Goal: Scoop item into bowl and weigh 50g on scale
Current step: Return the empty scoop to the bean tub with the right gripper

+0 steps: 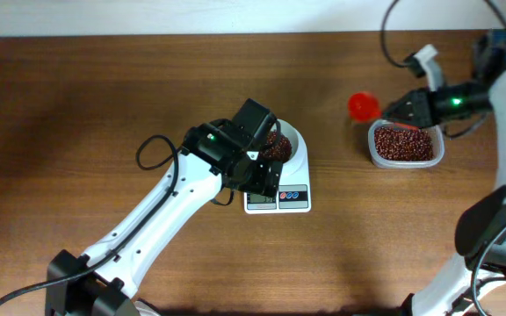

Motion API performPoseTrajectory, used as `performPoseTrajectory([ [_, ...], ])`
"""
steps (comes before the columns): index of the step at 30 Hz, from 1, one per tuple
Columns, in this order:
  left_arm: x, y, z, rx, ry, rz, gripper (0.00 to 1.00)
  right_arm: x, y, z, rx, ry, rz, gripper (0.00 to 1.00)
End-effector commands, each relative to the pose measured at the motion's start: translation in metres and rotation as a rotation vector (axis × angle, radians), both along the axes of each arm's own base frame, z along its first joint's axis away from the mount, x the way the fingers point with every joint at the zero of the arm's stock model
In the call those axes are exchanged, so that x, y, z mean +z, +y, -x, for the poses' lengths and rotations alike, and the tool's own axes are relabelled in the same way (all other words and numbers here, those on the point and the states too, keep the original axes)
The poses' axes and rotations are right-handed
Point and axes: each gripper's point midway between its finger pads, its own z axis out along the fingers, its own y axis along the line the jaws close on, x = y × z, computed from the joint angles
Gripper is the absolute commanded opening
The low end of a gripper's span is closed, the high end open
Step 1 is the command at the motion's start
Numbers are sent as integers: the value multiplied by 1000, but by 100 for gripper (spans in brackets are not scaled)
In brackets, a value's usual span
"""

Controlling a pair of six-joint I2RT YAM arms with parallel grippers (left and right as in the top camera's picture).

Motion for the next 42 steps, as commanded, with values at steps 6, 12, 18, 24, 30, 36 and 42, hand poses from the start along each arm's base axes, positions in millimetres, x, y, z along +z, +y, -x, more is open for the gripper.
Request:
performPoseTrajectory([
  [6, -5, 1, 1, 15, 10, -14, 99, 11, -36, 2, -95, -23, 38, 4],
  [12, -5, 1, 1, 15, 10, -14, 99, -10, -61, 0, -306, 167, 153, 4],
  [18, -5, 1, 1, 15, 10, -14, 99, -37, -112, -9, -664, 318, 452, 4],
  [24, -5, 1, 1, 15, 10, -14, 99, -45, -95, -4, -606, 335, 539, 4],
  [30, -5, 1, 1, 15, 11, -14, 99, -92, -84, 3, -576, 383, 603, 4],
  [36, -5, 1, 1, 13, 11, -14, 99, -135, -33, -1, -499, 403, 293, 4],
  [42, -5, 1, 1, 13, 11, -14, 99, -98, -82, -2, -630, 414, -57, 4],
])
